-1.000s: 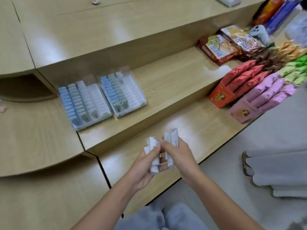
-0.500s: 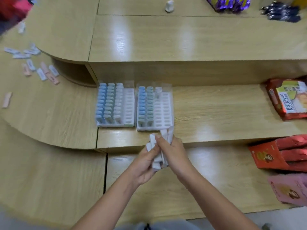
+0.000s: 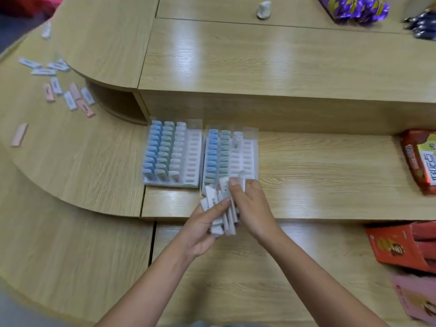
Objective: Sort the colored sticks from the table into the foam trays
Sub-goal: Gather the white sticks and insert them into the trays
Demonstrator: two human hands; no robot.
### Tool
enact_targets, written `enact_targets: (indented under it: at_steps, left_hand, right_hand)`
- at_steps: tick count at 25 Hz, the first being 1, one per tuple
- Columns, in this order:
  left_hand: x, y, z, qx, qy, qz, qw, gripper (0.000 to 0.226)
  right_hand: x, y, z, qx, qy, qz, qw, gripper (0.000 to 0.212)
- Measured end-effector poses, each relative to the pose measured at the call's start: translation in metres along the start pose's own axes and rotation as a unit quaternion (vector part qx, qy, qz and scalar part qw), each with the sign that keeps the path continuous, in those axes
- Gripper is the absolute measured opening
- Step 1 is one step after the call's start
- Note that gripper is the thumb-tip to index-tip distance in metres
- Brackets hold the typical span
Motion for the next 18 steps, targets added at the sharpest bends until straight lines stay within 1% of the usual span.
enact_targets:
  at_steps: [2,5,6,7,8,10,12,14,16,18]
  left_hand:
    - [0.0,-0.006,0.006,0.005,-0.004,0.008,1.0,0.032]
    - [0.002,-0.012,0.011,0.003,-0.024,0.024,0.999,0.028]
    - [0.004,-0.013,0.012,0.0,-0.032,0.027,0.999,0.03]
    - [0.004,-0.015,0.012,-0.003,-0.04,0.029,0.999,0.032]
    - [0.004,-0.016,0.013,-0.004,-0.044,0.028,0.999,0.033]
    - [0.003,-0.018,0.01,-0.008,-0.044,0.031,0.999,0.034]
    - [0.001,-0.021,0.009,-0.014,-0.041,0.037,0.998,0.031]
    - [-0.002,-0.023,0.008,-0.016,-0.039,0.04,0.998,0.028]
    - [-0.005,-0.026,0.008,-0.015,-0.043,0.035,0.998,0.026]
    - [-0.008,-0.027,0.007,-0.015,-0.048,0.028,0.998,0.026]
  right_hand:
    - [-0.008,0.004,0.009,-0.023,-0.025,0.051,0.998,0.031]
    - [-0.018,0.008,0.021,-0.008,-0.067,0.111,0.992,0.013]
    - [-0.022,0.007,0.027,-0.013,-0.096,0.105,0.99,0.014]
    - [-0.027,0.006,0.034,-0.016,-0.122,0.096,0.988,0.02]
    - [-0.031,0.004,0.042,-0.018,-0.135,0.083,0.987,0.025]
    - [-0.039,0.003,0.059,-0.006,-0.121,0.048,0.991,0.03]
    - [-0.042,0.002,0.079,0.008,-0.088,0.045,0.995,0.035]
    - [-0.043,0.001,0.096,0.008,-0.074,0.046,0.996,0.038]
    - [-0.042,0.001,0.108,-0.013,-0.072,0.039,0.997,0.034]
    - [-0.04,-0.001,0.114,-0.039,-0.07,0.049,0.996,0.024]
Point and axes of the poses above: each hand's wrist, its own z-axis towards the middle knuckle, its own x-axis out of the palm, y = z × x, the point moved 2 cm from there along z, towards the middle knuckle, and after that the axes turned 6 degrees about -x, right-handed, at the moved point
